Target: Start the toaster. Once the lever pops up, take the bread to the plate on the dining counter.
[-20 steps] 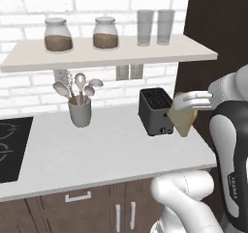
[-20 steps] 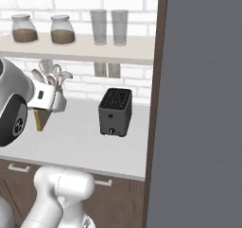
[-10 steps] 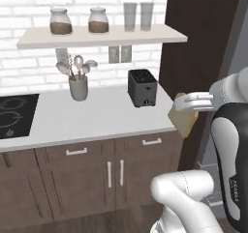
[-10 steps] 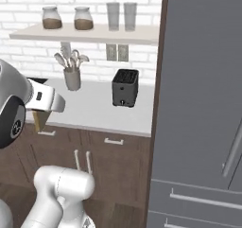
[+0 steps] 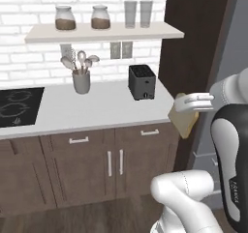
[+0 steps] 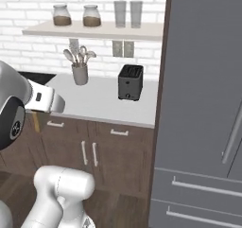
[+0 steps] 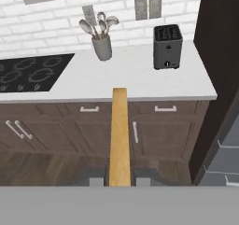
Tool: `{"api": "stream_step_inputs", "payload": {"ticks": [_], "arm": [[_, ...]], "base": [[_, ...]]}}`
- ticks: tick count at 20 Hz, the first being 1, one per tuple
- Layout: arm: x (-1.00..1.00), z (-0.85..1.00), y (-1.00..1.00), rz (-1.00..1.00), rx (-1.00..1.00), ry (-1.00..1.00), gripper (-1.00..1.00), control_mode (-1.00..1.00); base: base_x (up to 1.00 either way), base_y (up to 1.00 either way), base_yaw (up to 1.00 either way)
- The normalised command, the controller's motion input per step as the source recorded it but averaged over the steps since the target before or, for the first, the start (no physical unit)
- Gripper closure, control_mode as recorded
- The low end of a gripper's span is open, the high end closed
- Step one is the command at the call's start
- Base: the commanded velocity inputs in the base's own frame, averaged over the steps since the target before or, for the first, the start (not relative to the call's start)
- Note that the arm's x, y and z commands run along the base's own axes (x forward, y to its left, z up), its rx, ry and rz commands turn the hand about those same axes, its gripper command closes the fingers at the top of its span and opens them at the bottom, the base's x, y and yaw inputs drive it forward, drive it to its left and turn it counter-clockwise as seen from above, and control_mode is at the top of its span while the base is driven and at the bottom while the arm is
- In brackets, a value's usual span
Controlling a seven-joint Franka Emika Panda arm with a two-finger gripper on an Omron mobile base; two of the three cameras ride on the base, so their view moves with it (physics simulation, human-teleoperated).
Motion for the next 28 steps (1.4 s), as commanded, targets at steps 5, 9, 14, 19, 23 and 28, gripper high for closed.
{"api": "stream_step_inputs", "payload": {"ticks": [5, 9, 14, 19, 23, 28], "arm": [[0.0, 0.0, 0.0, 0.0, 0.0, 0.0, 1.0, 1.0], [0.0, 0.0, 0.0, 0.0, 0.0, 0.0, 1.0, 1.0], [0.0, 0.0, 0.0, 0.0, 0.0, 0.0, 1.0, 1.0], [0.0, 0.0, 0.0, 0.0, 0.0, 0.0, 1.0, 1.0], [0.0, 0.0, 0.0, 0.0, 0.0, 0.0, 1.0, 1.0], [0.0, 0.0, 0.0, 0.0, 0.0, 0.0, 1.0, 1.0]], "base": [[-0.03, 0.0, 0.23], [-0.02, 0.0, 0.28], [-0.01, 0.0, 0.35], [0.0, 0.0, 0.37], [0.0, 0.0, 0.4], [0.01, 0.0, 0.38]]}}
